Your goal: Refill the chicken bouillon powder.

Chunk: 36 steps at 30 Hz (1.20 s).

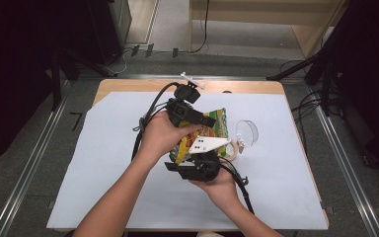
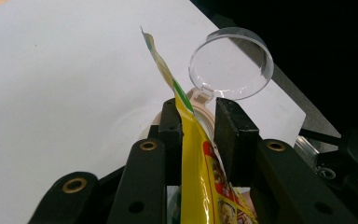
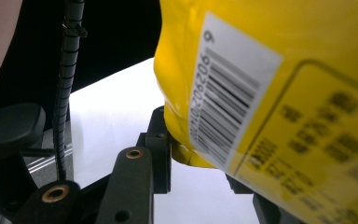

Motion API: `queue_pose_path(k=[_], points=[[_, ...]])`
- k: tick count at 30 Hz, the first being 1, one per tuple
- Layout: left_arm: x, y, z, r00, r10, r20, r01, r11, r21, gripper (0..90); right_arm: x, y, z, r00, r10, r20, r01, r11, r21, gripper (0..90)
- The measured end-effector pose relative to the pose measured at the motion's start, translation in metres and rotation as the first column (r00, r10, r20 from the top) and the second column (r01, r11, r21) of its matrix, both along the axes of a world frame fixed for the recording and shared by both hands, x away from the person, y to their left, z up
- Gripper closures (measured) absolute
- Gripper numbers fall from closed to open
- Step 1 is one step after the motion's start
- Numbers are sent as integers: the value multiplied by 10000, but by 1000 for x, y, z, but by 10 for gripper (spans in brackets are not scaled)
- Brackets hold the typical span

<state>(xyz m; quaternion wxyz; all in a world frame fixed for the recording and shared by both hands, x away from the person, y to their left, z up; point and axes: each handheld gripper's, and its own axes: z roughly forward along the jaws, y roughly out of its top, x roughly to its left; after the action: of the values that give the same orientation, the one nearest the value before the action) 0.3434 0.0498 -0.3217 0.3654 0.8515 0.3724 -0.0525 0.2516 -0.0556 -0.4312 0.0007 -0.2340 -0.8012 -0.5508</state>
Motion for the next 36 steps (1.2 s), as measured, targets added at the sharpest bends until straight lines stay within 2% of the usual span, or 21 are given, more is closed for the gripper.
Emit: queue_pose_path(k=[36], points=[[-1, 0, -2, 10000, 9, 58, -9, 10000, -14, 731, 0, 0, -3, 10000, -29, 31, 29, 10000, -75, 685]])
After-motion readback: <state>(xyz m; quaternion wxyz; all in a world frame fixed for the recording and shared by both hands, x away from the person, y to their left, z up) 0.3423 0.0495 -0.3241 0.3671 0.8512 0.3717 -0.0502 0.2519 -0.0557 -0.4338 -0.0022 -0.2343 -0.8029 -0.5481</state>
